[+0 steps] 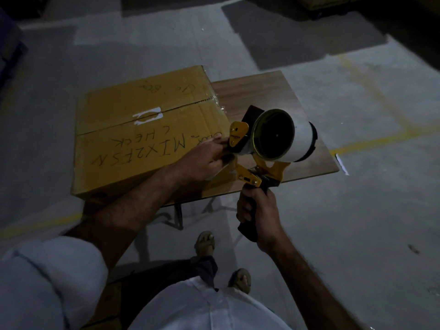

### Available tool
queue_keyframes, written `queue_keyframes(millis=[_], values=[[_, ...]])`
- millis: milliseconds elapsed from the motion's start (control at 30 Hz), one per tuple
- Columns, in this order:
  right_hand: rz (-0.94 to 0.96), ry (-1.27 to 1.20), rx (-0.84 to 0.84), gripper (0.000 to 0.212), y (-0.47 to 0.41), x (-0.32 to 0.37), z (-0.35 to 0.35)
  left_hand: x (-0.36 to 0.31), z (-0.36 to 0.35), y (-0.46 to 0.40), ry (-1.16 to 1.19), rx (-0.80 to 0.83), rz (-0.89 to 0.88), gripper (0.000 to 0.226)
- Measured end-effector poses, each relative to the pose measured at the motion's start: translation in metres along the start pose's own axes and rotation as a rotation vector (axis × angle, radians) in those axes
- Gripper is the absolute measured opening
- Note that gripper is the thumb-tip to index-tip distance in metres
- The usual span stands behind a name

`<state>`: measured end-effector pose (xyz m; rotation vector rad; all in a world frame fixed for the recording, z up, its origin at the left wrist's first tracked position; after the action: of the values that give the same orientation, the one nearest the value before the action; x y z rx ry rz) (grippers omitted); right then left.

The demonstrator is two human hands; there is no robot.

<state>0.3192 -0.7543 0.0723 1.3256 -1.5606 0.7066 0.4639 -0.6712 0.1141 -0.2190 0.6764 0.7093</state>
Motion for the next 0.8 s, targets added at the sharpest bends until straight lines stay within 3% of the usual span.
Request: queue_keyframes(millis=[133, 333, 467, 533, 667, 800], values=[[-0.021, 0.037, -0.026, 0.022, 0.006, -0.005, 0.008, 0.011, -0.005, -0.003, -0.093, 0.072, 0.109, 0.048], [-0.016, 0.018, -0.034, 0.026, 0.011, -0.004, 0.011, 0.022, -0.007, -0.001, 0.069, 0.133, 0.273, 0.068], [-0.021, 0.009, -0.039, 0.029, 0.011, -0.002, 0.014, 0.019, -0.012, 0.003, 0.061, 0.186, 0.146, 0.113], [-0.039, 0.005, -0.048, 0.027, 0.012, -0.005, 0.015, 0.016, -0.014, 0.005, -0.004, 0.126, 0.122, 0.132], [-0.050, 0.005, -0.052, 0.027, 0.013, -0.004, 0.012, 0.006, -0.008, 0.008, 0.143, -0.072, 0.063, 0.114], [-0.051, 0.004, -0.034, 0.028, 0.011, 0.002, 0.012, 0.013, -0.012, 0.007, 0.057, -0.063, 0.108, 0.104]])
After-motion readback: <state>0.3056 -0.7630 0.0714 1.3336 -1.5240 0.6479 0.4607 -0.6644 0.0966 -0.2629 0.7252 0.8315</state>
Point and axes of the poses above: each hand's wrist, its own y-axis away from the middle knuckle, its own z-axis out of the back of the hand, x = y × z, the point moved 8 cm from there along -y, towards the middle knuckle, and after that the axes turned 10 degrees about z, right-handed, at the moved point
